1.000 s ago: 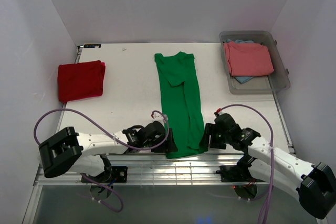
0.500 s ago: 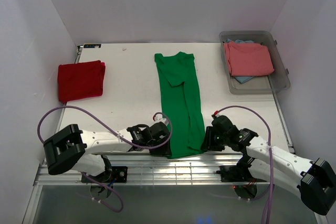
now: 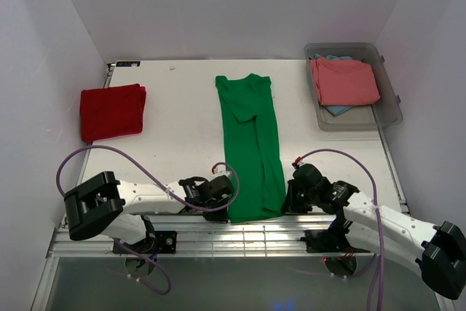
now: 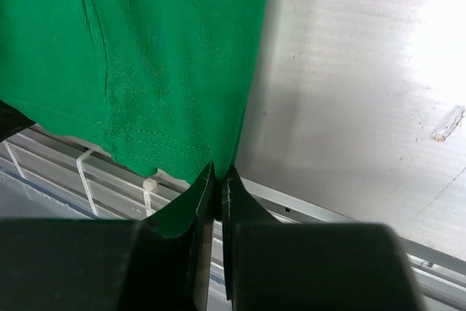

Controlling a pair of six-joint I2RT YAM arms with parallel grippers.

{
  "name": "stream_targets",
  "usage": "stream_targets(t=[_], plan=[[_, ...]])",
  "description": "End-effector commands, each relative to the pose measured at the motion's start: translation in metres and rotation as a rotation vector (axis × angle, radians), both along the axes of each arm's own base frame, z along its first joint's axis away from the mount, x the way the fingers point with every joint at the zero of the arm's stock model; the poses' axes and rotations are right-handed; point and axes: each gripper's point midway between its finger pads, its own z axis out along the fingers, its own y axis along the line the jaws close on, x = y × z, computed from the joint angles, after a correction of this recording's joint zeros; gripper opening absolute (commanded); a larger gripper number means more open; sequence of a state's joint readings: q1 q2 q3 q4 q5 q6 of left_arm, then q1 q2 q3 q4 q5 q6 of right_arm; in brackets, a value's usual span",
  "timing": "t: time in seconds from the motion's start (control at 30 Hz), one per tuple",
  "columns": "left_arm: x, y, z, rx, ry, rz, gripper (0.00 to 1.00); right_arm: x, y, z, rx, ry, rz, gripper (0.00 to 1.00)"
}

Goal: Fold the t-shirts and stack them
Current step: Fold the tshirt

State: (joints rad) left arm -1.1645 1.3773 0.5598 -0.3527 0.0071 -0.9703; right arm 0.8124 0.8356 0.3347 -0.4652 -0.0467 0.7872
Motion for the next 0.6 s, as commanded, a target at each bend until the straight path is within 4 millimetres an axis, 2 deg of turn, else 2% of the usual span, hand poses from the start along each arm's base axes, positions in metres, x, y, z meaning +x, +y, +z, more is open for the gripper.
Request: stream_targets(t=[0.0, 0.1, 0.17, 0.2, 0.23, 0.37, 0.47, 0.53, 0.57], plan=[[-0.006, 0.005, 0.001, 0.000, -0.006, -0.006, 0.13, -0.023, -0.019, -0.013, -0.064, 0.064, 0.012, 0.08], [-0.005, 0.003, 0.009, -0.034, -0.013, 0.013, 0.14, -0.022, -0.018, -0.012, -0.051, 0.055, 0.001, 0.08], [-0.006, 0.002, 0.013, -0.046, -0.007, 0.025, 0.21, -0.021, -0.018, -0.012, -0.056, 0.056, -0.002, 0.08], [-0.006, 0.002, 0.016, -0.053, -0.007, 0.034, 0.27, -0.022, -0.019, -0.013, -0.066, 0.064, -0.001, 0.08], [-0.006, 0.002, 0.017, -0.054, -0.005, 0.041, 0.43, -0.022, -0.019, -0.014, -0.069, 0.067, 0.003, 0.08], [-0.006, -0.002, 0.024, -0.087, -0.005, 0.055, 0.60, -0.022, -0.019, -0.015, -0.093, 0.073, 0.017, 0.08], [-0.004, -0.005, 0.030, -0.130, -0.023, 0.055, 0.63, -0.021, -0.018, -0.015, -0.095, 0.073, 0.020, 0.08], [-0.005, -0.004, 0.025, -0.136, -0.022, 0.053, 0.64, -0.022, -0.017, -0.015, -0.095, 0.074, 0.022, 0.08], [-0.003, -0.010, 0.027, -0.166, -0.030, 0.052, 0.63, -0.021, -0.017, -0.015, -0.093, 0.074, 0.023, 0.08]])
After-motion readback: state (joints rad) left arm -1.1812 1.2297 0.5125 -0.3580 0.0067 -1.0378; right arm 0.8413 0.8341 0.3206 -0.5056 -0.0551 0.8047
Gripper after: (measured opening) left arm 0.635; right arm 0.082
